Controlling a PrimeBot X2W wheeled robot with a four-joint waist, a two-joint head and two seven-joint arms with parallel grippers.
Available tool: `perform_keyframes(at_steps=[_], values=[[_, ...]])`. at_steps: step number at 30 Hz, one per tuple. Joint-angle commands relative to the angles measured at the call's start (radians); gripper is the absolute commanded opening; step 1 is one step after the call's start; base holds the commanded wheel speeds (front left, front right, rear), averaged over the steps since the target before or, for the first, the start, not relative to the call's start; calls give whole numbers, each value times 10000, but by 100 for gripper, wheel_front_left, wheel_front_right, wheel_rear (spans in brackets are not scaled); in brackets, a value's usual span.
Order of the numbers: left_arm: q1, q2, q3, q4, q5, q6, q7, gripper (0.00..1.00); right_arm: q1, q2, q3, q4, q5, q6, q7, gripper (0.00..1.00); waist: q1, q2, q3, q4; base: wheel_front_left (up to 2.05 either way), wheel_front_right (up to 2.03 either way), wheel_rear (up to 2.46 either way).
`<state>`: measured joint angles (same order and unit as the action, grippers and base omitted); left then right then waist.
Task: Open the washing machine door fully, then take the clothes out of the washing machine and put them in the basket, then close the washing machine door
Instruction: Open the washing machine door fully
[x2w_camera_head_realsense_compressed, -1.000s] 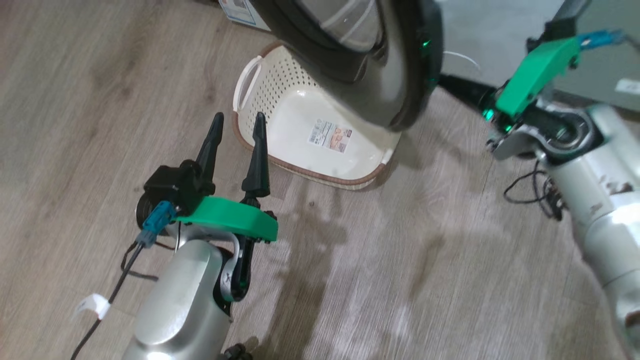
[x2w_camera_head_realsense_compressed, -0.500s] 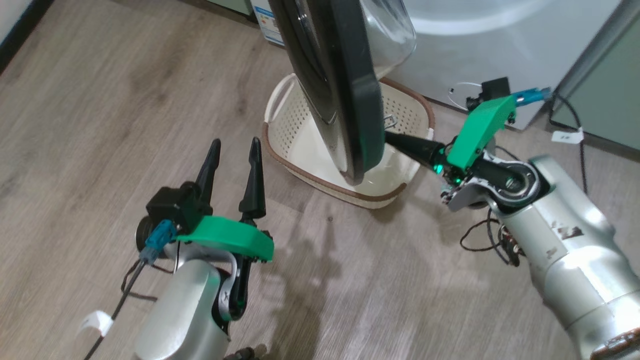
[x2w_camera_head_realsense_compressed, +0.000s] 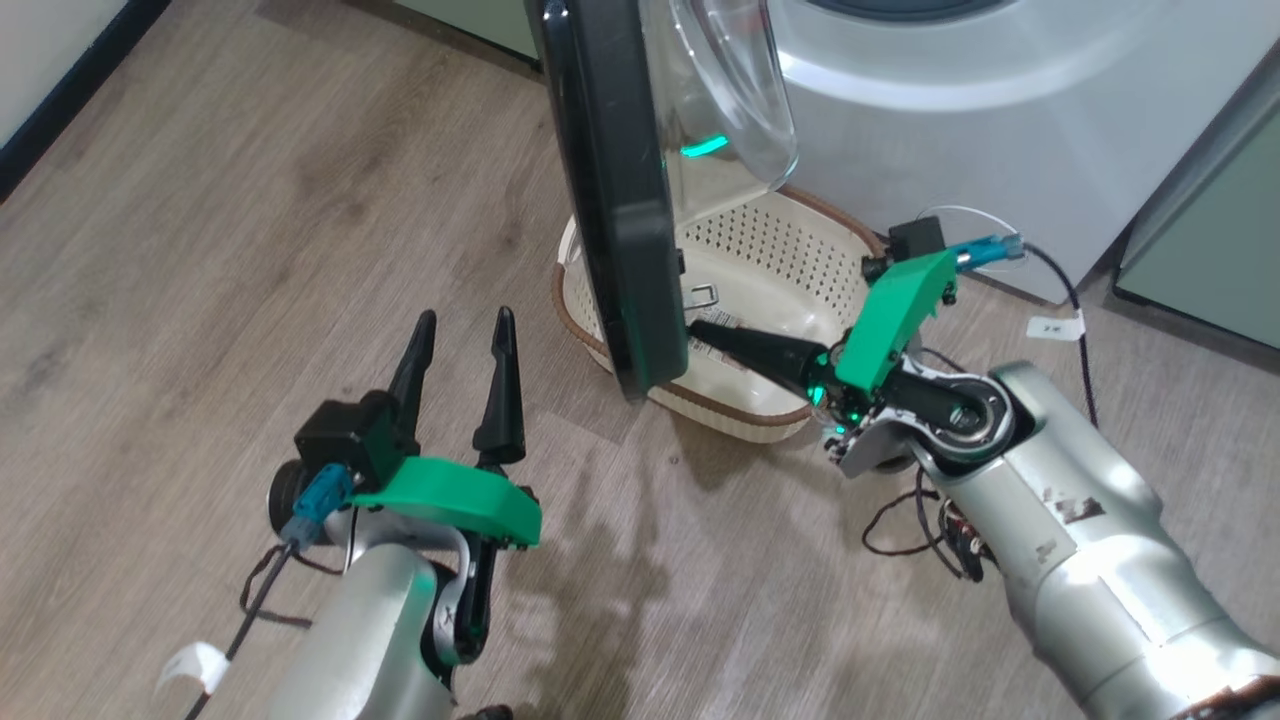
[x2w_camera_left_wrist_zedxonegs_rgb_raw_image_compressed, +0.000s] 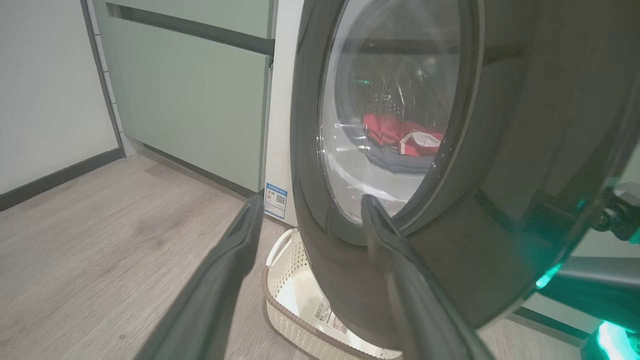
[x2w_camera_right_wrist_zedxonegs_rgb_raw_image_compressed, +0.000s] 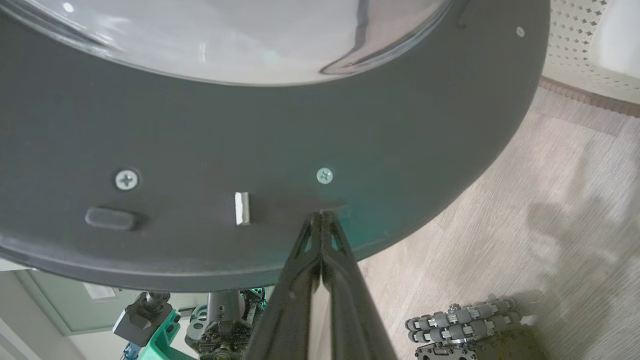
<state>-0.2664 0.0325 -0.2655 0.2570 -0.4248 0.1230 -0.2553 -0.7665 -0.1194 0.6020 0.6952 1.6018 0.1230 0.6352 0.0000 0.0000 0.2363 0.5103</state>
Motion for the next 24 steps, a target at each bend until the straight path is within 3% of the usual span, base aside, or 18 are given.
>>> perform_keyframes(at_steps=[1, 12, 13, 14, 16, 24], values=[[-159, 177, 418, -270, 105, -1, -65, 100, 80, 292, 58, -304, 60, 77, 66, 0, 0, 0, -44, -16, 0, 0, 0], [258, 177, 1072, -78, 591, -139, -65, 100, 846, 293, -671, -408, 195, 77, -559, 0, 0, 0, -867, -549, 0, 0, 0], [326, 177, 1197, -56, 678, -171, -65, 100, 948, 297, -766, -426, 225, 77, -631, 6, 0, 0, -982, -641, 0, 0, 0], [405, 177, 1337, -37, 775, -201, -65, 100, 1062, 311, -875, -434, 278, 77, -709, 28, 0, 0, -1112, -750, 0, 0, 0], [559, 177, 1629, 0, 963, -282, -65, 100, 1270, 343, -1076, -532, 380, 77, -795, 97, 0, 0, -1315, -953, 0, 0, 0], [990, 177, 2660, 36, 1660, -643, -65, 100, 2252, 243, -1494, -1734, -211, 77, -1894, 100, 0, 0, -2009, -1656, 0, 0, 0]])
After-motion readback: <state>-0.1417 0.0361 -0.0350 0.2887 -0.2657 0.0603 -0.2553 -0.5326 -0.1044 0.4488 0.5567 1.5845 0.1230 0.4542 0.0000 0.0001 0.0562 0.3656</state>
